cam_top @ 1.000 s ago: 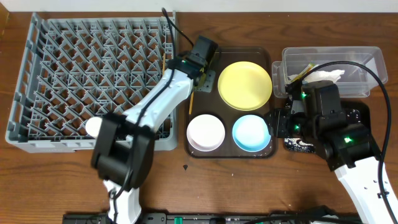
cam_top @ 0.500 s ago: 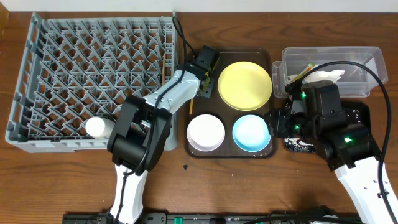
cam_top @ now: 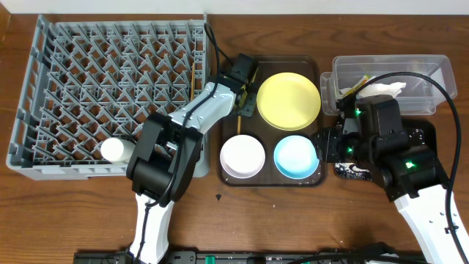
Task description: Sort waste into correct bins and load items into the dishwasher
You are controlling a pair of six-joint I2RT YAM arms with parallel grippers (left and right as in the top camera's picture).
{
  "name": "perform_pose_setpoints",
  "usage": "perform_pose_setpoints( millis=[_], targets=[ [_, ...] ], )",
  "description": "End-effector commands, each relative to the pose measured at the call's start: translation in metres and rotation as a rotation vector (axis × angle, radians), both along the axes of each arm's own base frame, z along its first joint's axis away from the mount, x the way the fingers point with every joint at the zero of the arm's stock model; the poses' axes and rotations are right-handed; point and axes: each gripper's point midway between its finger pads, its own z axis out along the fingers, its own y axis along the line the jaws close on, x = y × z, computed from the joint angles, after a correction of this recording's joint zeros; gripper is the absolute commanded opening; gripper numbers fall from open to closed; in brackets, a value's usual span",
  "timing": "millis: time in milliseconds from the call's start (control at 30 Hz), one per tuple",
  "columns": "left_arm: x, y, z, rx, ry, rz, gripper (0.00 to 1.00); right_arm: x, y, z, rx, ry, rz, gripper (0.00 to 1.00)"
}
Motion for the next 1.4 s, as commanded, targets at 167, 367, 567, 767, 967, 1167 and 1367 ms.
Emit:
perform_pose_setpoints(
  millis=[167, 367, 567, 767, 967, 1167, 1367],
  targets=[
    [-0.015, -0.007, -0.024, -0.034, 0.087, -0.021, 0.21, 0.001, -0.001, 0.002, 0.002, -0.005, 0.000, 0.54],
    [-0.016, -0.007, -0.025, -0.033, 0.090, -0.022, 0.11, 0.001, -0.001, 0.002, 0.002, -0.005, 0.000, 0.54],
    [-0.015, -0.006, -0.014, -0.036, 0.085, -0.020, 0.08, 0.001, -0.001, 0.002, 0.002, -0.004, 0.000, 0.53],
    [-0.006, -0.003, 0.055, -0.082, -0.008, -0.009, 0.08, 0.001, -0.001, 0.002, 0.002, -0.005, 0.000, 0.53],
    [-0.012, 0.025, 0.143, -0.090, -0.143, 0.038, 0.08, 0.001, -0.001, 0.002, 0.002, -0.004, 0.000, 0.53],
    [-0.026, 0.086, 0.184, 0.029, -0.195, 0.156, 0.08, 0.001, -0.001, 0.002, 0.002, -0.004, 0.000, 0.53],
    [-0.029, 0.124, 0.143, 0.093, -0.086, 0.237, 0.08, 0.001, -0.001, 0.002, 0.002, -0.004, 0.000, 0.53]
  ],
)
